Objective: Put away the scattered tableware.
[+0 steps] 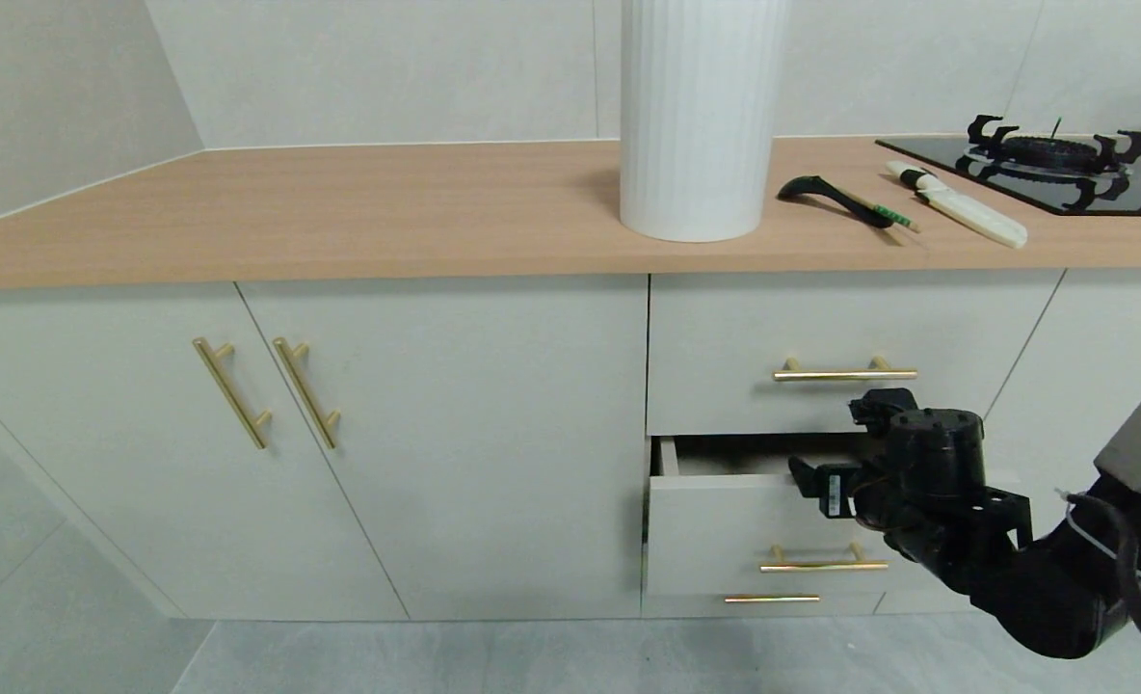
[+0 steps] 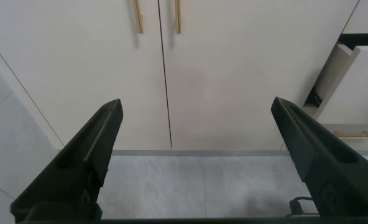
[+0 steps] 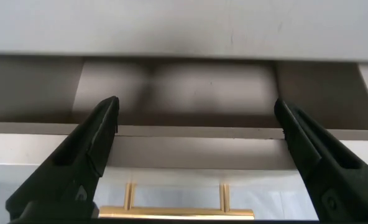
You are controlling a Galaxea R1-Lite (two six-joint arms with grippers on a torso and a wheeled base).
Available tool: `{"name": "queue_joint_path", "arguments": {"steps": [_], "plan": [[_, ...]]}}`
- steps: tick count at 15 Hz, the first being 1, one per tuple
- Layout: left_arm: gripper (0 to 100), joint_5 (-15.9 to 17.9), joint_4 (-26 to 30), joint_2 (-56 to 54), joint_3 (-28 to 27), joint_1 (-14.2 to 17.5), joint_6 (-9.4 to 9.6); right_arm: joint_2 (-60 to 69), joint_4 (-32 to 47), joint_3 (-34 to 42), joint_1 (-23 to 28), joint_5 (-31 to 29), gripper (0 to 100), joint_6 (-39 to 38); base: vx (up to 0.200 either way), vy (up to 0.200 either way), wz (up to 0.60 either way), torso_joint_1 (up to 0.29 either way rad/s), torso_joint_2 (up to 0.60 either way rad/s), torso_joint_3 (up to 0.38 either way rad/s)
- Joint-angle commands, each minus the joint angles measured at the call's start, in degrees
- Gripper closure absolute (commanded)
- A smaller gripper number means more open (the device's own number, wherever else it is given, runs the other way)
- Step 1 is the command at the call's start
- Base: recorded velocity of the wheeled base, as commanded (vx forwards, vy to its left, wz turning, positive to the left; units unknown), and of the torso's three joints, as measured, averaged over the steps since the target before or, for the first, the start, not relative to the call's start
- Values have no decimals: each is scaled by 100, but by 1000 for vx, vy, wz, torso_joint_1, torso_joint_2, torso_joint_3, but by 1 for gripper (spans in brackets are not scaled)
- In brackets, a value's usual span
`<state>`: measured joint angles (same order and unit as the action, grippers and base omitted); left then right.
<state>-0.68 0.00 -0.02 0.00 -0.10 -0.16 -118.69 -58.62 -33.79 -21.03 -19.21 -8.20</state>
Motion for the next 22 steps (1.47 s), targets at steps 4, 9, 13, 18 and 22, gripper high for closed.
{"name": "queue_joint_path", "arguments": {"steps": [4,9,13,18,22], "plan": [[0,-2,0,2,0,1,-2,636,923,66,2,172,0,12,0,0,0,0,0,0],[0,-2,0,2,0,1,-2,1049,1740,48,2,286,0,3,0,0,0,0,0,0],[0,-2,0,2,0,1,-2,1216,2215,13,2,383,0,3,0,0,0,0,0,0],[0,-2,0,2,0,1,-2,1603,3507,-242,-77,559,0,-15,0,0,0,0,0,0],[0,-2,0,2,0,1,-2,1638,4069,-347,-86,620,0,-23,0,0,0,0,0,0]]}}
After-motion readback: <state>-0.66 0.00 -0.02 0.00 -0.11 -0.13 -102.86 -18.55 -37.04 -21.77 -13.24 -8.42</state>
